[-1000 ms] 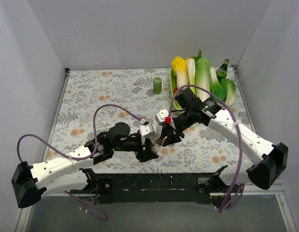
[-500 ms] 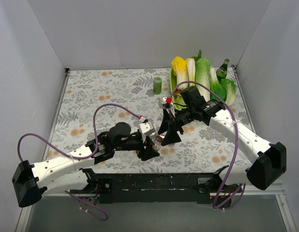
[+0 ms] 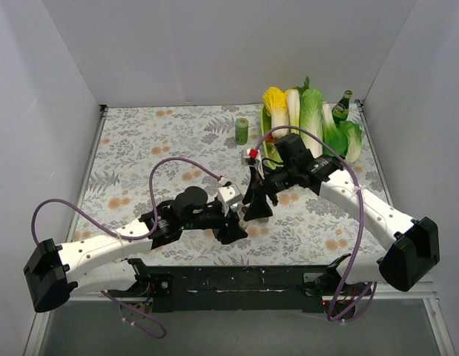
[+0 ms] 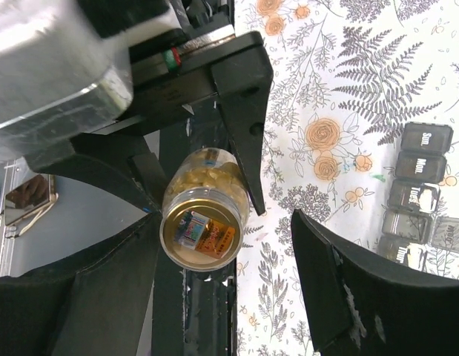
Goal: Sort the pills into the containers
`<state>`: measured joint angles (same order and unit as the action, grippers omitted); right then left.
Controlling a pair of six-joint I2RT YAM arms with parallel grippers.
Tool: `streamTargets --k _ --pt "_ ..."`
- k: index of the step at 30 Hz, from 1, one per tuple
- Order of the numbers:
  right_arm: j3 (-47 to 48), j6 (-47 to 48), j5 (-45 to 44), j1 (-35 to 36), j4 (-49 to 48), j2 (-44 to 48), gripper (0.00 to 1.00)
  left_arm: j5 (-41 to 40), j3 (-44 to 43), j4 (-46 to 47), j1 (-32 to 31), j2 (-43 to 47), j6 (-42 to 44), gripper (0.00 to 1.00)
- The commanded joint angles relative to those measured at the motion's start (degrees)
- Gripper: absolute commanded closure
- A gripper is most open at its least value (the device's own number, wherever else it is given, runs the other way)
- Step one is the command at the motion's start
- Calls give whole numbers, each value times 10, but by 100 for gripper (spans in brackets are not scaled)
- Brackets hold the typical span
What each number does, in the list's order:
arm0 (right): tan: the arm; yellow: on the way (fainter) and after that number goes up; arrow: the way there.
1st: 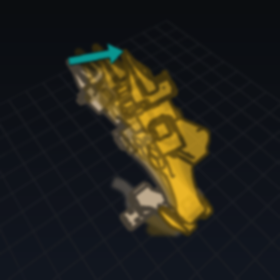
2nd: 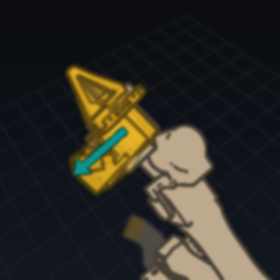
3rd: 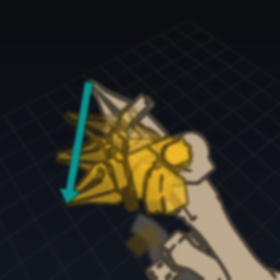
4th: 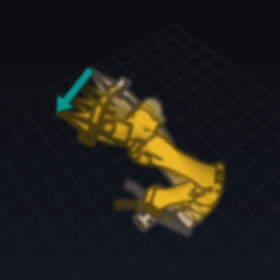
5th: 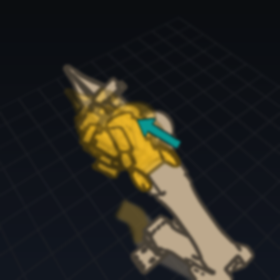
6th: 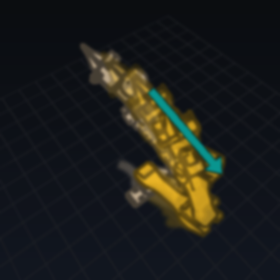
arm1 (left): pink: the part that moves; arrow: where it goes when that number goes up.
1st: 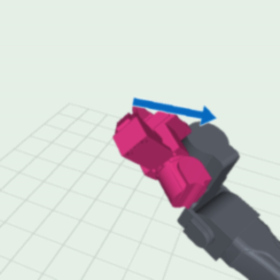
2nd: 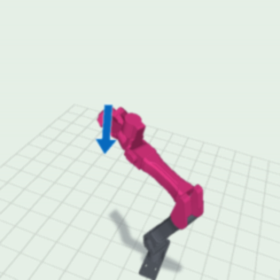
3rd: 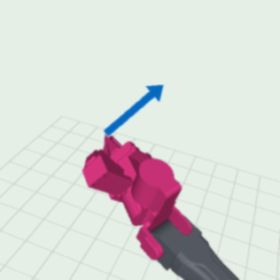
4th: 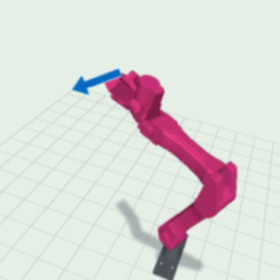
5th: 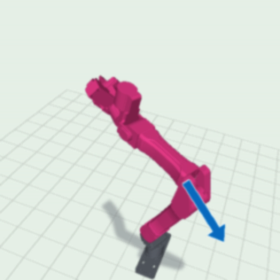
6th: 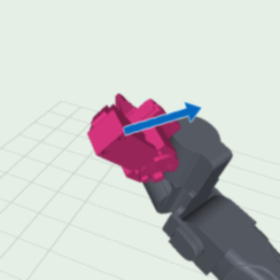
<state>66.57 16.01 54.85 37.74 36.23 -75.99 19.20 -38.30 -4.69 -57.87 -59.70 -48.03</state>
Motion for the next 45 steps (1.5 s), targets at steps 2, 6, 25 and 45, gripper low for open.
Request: streamTargets --k 2,6,25,45 --pt "-5 -13 -19 8 -17 6 23 -12 -24 24 -1 5 -5 100" --pt "1 -12 -10 9 -16 2 38 -14 -24 25 -1 4 -7 100" --pt "-41 -27 74 -51 -69 55 99 -35 47 86 -1 93 -88 2" --pt "-114 -156 134 -103 -198 81 99 -52 37 184 -1 -1 -80 19"
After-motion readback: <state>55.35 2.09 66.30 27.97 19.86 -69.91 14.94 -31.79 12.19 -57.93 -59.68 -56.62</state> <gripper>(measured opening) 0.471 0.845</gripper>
